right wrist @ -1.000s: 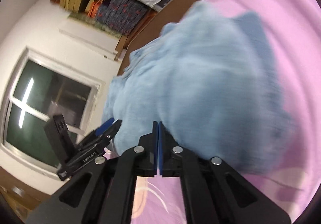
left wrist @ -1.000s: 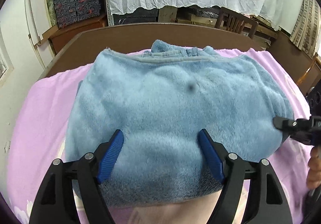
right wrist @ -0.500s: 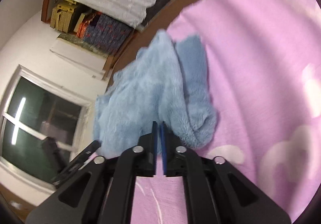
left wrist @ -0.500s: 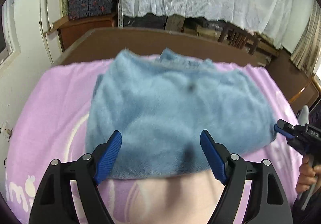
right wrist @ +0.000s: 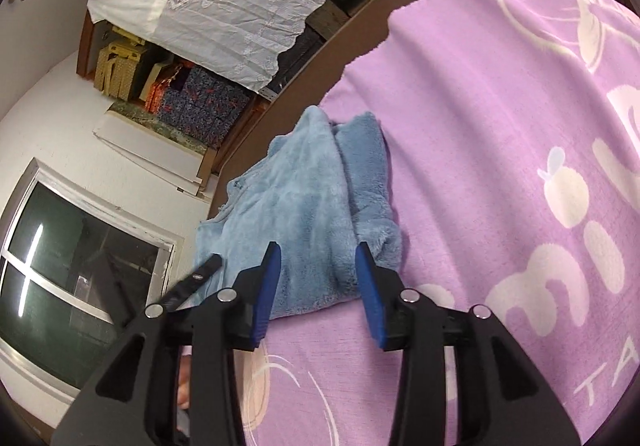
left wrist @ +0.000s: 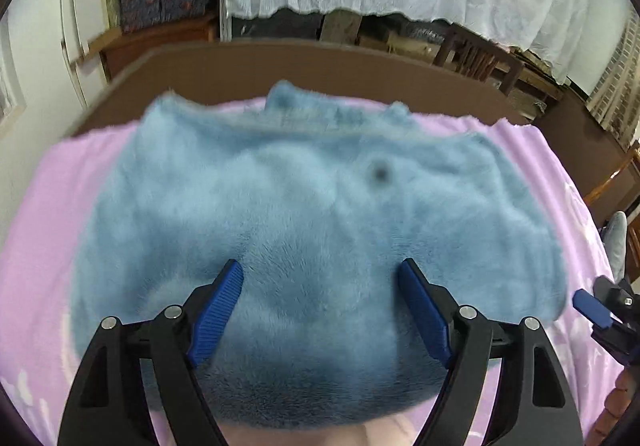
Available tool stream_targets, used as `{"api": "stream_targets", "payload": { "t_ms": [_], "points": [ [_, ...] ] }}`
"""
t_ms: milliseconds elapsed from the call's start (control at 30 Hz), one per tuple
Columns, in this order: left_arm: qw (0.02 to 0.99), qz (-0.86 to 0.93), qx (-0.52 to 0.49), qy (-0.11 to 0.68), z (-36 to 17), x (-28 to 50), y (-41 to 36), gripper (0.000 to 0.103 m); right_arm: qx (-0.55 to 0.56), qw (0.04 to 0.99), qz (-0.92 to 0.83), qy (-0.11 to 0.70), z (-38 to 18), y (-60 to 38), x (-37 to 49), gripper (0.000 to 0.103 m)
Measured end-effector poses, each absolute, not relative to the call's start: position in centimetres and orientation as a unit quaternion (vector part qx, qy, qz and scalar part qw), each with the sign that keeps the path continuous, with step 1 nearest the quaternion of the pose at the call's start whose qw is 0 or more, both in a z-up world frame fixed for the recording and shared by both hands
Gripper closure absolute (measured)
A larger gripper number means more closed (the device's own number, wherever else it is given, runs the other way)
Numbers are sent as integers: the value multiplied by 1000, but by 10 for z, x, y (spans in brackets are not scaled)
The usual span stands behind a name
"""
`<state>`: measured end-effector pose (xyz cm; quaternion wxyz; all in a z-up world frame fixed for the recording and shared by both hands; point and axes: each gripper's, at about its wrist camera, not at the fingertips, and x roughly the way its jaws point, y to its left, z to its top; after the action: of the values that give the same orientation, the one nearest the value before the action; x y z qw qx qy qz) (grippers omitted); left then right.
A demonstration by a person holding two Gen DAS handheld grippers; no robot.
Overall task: Fold large clothes
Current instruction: 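Lift the jacket hem with both tools and fold it toward the collar, then grasp the folded jacket's side edge with the right tool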
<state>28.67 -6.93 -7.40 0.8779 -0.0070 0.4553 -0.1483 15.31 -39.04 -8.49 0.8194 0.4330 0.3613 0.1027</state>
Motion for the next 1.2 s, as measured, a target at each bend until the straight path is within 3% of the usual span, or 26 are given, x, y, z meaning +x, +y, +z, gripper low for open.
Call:
{"api": "stream_targets", "payload": {
  "t_ms": [267,533,1000,1200],
  "points": [
    [890,-135,33,435,-80,281,-81,17,411,813,112,398,-92,-365,158,51],
    [892,-135,36,429,-81,281,-80,16,418,791,114,431,-110,-338,157,51],
    [894,-132,40,426,-82,279,-80,14,451,811,20,373,-114,-351,169,52],
    [894,-131,40,427,-82,278,-81,14,476,800,-48,362,-109,-347,184,45]
  ]
}}
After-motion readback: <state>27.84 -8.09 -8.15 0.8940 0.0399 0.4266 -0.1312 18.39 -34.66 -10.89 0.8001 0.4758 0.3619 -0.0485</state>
